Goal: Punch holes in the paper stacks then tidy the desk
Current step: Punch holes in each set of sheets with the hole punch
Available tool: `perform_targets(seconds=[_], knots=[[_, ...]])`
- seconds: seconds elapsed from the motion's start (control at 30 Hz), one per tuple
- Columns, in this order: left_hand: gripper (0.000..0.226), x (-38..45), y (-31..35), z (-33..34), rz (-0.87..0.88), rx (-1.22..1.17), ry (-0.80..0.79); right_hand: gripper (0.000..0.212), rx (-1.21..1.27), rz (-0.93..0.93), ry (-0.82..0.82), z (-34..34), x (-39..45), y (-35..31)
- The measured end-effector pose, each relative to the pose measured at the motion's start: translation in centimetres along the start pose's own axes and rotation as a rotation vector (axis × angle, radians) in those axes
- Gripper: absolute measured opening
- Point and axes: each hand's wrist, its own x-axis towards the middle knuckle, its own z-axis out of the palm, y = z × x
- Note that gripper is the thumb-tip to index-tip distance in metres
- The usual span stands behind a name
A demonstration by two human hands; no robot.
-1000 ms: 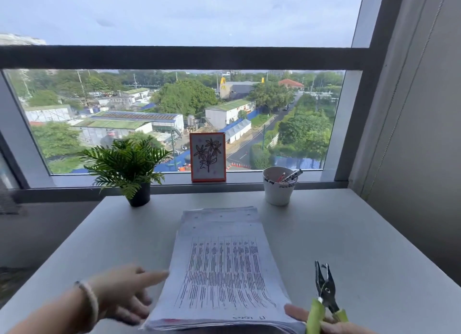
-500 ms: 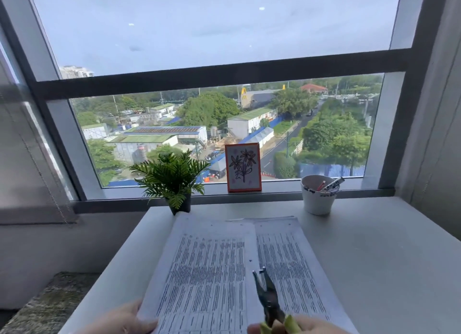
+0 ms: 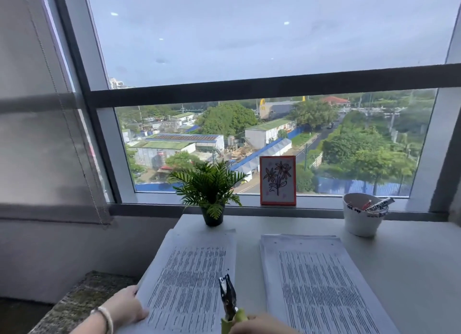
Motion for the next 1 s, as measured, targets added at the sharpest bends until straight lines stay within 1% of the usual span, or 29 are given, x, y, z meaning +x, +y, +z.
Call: perform_targets(seconds=[0.03,0.07,0.1,0.13,0.17,0.2,0.27,0.3,0.37,0.4,0.43,0.47,0.53,0.6,0.63,0.67,0.7,0.73,0.77,0.8,0.83,0.87,0.93,1.0], knots=[[0.042,-0.4,0.6,-0.1,-0.007,0.012,0.004,0.04,-0.008,0.021,0.015,0.4,0.5,0.0],[0.046,-0.1,0.6,-0.1,-0.012,0.021,0.025,0.031,0.029,0.017,0.004,0.6,0.9,0.2],[0.051,0.4,0.5,0.1,-0.014,0.002,0.046,0.018,0.022,0.045,0.008,1.2,0.9,0.2],[0.055,0.4,0.6,0.2,-0.017,0.004,0.056,0.01,0.029,0.085,0.021,1.4,1.2,0.4],[0.057,1.1,0.1,0.3,-0.029,-0.016,0.059,0.012,0.074,0.126,0.059,1.5,1.2,0.3],[0.058,1.2,0.1,0.3,-0.049,-0.005,0.056,0.02,0.143,0.149,0.075,1.5,1.1,0.0],[0.059,0.7,0.7,0.0,-0.082,-0.001,0.077,0.03,0.182,0.19,0.044,1.2,0.2,-1.1],[0.066,0.5,1.1,-0.1,-0.114,0.026,0.094,0.03,0.195,0.193,0.041,0.6,-0.4,-1.7],[0.081,-0.3,2.6,-0.2,-0.15,0.175,0.178,0.02,0.183,0.157,0.049,-1.2,-2.2,-2.4],[0.08,-0.6,3.6,-0.1,-0.109,0.259,0.245,0.016,0.174,0.12,0.065,-2.5,-3.2,-2.5],[0.073,-1.1,4.9,0.3,-0.032,0.285,0.3,0.014,0.168,0.072,0.102,-4.1,-4.4,-2.8],[0.066,-1.4,6.4,1.1,0.07,0.253,0.325,0.013,0.157,0.035,0.168,-6.1,-5.4,-2.8],[0.058,-2.2,9.7,3.5,0.247,0.143,0.253,0.012,0.122,0.032,0.374,-10.2,-7.1,-2.4],[0.048,-3.1,13.0,6.7,0.343,0.04,0.086,0.015,0.08,0.072,0.551,-14.1,-8.6,-0.9],[0.042,-3.7,14.4,8.3,0.342,0.001,-0.023,0.016,0.056,0.09,0.601,-15.4,-9.4,-0.2],[0.036,-4.1,15.7,9.9,0.328,-0.033,-0.114,0.023,0.034,0.112,0.614,-16.1,-9.9,0.7],[0.028,-4.3,16.5,11.5,0.309,-0.036,-0.171,0.031,-0.002,0.149,0.613,-16.6,-10.4,1.7],[0.016,-4.2,17.0,13.0,0.299,0.0,-0.195,0.033,-0.008,0.183,0.609,-16.6,-10.8,2.6],[0.015,-4.3,17.5,14.2,0.295,0.025,-0.186,0.03,0.011,0.21,0.614,-16.5,-11.0,3.5],[0.026,-4.3,17.8,15.1,0.283,0.022,-0.168,0.031,0.053,0.224,0.623,-16.2,-11.1,4.1],[0.034,-4.4,18.2,15.7,0.274,0.009,-0.153,0.037,0.093,0.23,0.629,-16.0,-11.0,4.6],[0.037,-4.4,18.2,16.1,0.264,-0.023,-0.134,0.038,0.121,0.217,0.62,-15.8,-10.8,4.9],[0.035,-4.7,18.4,16.5,0.239,-0.044,-0.1,0.025,0.127,0.187,0.584,-15.6,-10.5,5.1],[0.031,-5.2,18.5,16.6,0.238,-0.036,-0.078,0.015,0.143,0.189,0.599,-15.4,-10.2,5.2]])
